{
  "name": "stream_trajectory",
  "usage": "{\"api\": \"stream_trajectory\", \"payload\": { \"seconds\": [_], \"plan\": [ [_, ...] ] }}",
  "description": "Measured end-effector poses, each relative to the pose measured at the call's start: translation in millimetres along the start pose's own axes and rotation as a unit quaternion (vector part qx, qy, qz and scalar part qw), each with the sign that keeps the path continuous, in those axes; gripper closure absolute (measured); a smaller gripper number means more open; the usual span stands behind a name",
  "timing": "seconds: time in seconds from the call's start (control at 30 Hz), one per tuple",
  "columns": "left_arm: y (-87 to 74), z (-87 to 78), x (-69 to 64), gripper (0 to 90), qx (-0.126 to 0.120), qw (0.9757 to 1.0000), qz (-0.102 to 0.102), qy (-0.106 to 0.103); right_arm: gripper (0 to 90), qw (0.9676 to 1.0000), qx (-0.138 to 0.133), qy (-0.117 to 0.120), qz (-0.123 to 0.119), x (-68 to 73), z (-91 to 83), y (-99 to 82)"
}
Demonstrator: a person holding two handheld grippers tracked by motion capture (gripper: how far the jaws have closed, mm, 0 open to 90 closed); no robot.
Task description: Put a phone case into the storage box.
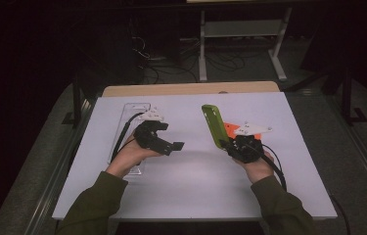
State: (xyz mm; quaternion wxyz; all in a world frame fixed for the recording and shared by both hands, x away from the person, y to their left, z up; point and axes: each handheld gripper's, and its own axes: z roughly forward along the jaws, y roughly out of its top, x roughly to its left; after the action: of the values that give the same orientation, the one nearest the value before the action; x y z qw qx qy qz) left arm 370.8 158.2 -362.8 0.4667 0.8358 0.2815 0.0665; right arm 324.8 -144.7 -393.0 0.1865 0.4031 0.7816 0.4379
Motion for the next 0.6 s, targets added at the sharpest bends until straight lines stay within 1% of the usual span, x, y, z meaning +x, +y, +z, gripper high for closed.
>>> {"api": "stream_trajectory", "payload": {
  "seconds": [0.03,0.1,0.17,0.2,0.23,0.27,0.33,0.37,0.4,0.47,0.6],
  "plan": [
    [1.3,1.3,-1.1,0.0,-0.006,1.0000,0.003,0.002,76.2,1.0000,-0.001,0.002,0.000,0.2,-0.1,0.1],
    [3.6,2.6,-1.6,0.0,-0.012,0.9999,0.005,0.001,76.2,0.9999,-0.006,0.002,-0.010,-0.8,-0.4,0.2],
    [6.2,3.8,-2.0,0.0,-0.020,0.9998,-0.002,-0.003,76.2,1.0000,-0.005,0.004,-0.005,0.3,-1.2,0.4],
    [7.1,4.4,-2.0,0.0,-0.024,0.9997,-0.003,-0.005,76.2,0.9999,-0.008,0.004,-0.011,-0.1,-1.1,0.5],
    [8.4,5.2,-2.1,0.0,-0.027,0.9996,-0.006,-0.008,76.2,0.9999,-0.008,0.005,-0.009,0.3,-1.2,0.6],
    [10.2,5.8,-1.6,0.0,-0.030,0.9995,-0.004,-0.010,76.2,0.9999,-0.008,0.006,-0.008,0.6,-1.3,0.7],
    [12.7,7.4,-1.5,0.0,-0.037,0.9991,-0.011,-0.015,76.2,0.9999,-0.009,0.009,-0.004,1.9,-1.4,0.9],
    [13.7,7.8,-1.0,0.0,-0.038,0.9991,-0.011,-0.017,76.2,0.9999,-0.011,0.011,-0.007,1.9,-1.2,1.0],
    [14.8,8.9,-1.1,0.0,-0.043,0.9988,-0.016,-0.019,76.2,0.9999,-0.009,0.012,-0.003,2.6,-1.5,1.0],
    [17.4,10.9,-0.9,0.0,-0.046,0.9986,-0.016,-0.022,76.2,0.9998,-0.012,0.012,-0.010,2.5,-1.3,1.2],
    [21.1,15.3,-2.0,0.0,-0.054,0.9978,-0.022,-0.032,76.2,0.9998,-0.010,0.015,-0.004,4.0,-1.8,1.6]
  ]
}}
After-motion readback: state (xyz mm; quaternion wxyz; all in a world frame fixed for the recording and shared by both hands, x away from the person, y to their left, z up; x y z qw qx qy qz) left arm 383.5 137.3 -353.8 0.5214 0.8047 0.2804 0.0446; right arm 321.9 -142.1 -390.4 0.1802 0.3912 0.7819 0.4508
